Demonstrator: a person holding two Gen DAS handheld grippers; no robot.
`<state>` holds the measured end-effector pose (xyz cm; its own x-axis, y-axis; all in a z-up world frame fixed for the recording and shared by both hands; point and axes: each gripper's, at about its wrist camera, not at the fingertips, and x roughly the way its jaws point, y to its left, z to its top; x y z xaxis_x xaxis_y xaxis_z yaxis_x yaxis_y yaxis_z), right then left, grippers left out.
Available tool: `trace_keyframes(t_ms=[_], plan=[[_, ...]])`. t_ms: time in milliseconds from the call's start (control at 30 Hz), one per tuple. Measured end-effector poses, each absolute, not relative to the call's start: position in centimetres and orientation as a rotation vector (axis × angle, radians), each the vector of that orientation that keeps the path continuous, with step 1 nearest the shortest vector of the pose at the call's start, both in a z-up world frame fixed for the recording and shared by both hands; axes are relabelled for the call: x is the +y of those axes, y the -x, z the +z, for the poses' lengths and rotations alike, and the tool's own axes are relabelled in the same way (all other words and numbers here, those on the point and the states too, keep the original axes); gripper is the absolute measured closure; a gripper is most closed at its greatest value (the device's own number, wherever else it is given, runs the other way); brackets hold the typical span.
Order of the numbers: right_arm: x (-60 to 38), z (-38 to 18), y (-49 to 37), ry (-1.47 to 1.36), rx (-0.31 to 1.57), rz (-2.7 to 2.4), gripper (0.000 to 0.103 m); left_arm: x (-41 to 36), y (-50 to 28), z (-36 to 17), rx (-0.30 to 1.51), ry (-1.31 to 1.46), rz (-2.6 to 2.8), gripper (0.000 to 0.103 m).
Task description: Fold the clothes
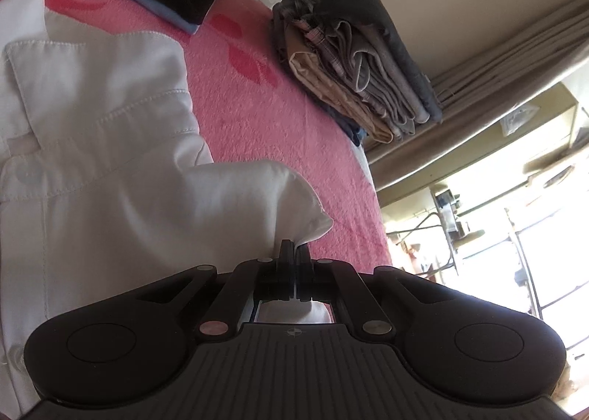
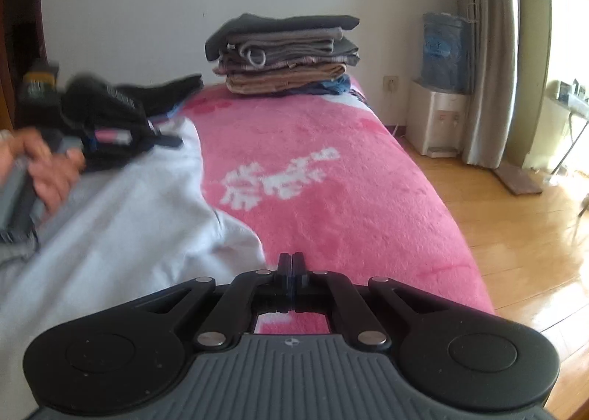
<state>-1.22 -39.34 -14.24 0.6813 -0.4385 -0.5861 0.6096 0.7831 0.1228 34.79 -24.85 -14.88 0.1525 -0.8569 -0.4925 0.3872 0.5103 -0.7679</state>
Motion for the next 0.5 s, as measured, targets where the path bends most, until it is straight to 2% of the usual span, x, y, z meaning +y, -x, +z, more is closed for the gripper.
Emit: trace_keyframes(t_ms=[67, 133, 200, 300, 400, 500], plan=[[-39.7, -13.4, 1.2, -0.363, 0.55, -0.58, 0.101, -24.8, -34.9, -15.1, 1.1, 0.546, -0.944, 0.103], [-39.7, -12.5, 0.9, -0.358, 0.541, -0.562, 0.099, -24.7, -35.0, -15.4, 1.13, 0.557, -0.923, 0.091], [-39.6, -11.7, 0.5, -0.341, 0.54, -0.554, 0.098, -24.2, -34.8, -15.2, 1.126, 0.556, -0.911, 0.073], [-39.5, -10.9, 0.8, -0.374, 0.533, -0.552, 0.097, -23.1, -34.2, -14.1, 1.095, 0.56, -0.902, 0.061], [-39.5, -10.3, 1.9, -0.399, 0.569, -0.579, 0.097, -21.8, -33.5, -12.7, 1.055, 0.561, -0.897, 0.053], [-40.1, -9.9, 3.3, -0.457, 0.608, -0.589, 0.095, -20.3, -32.5, -10.7, 1.021, 0.537, -0.895, 0.052]])
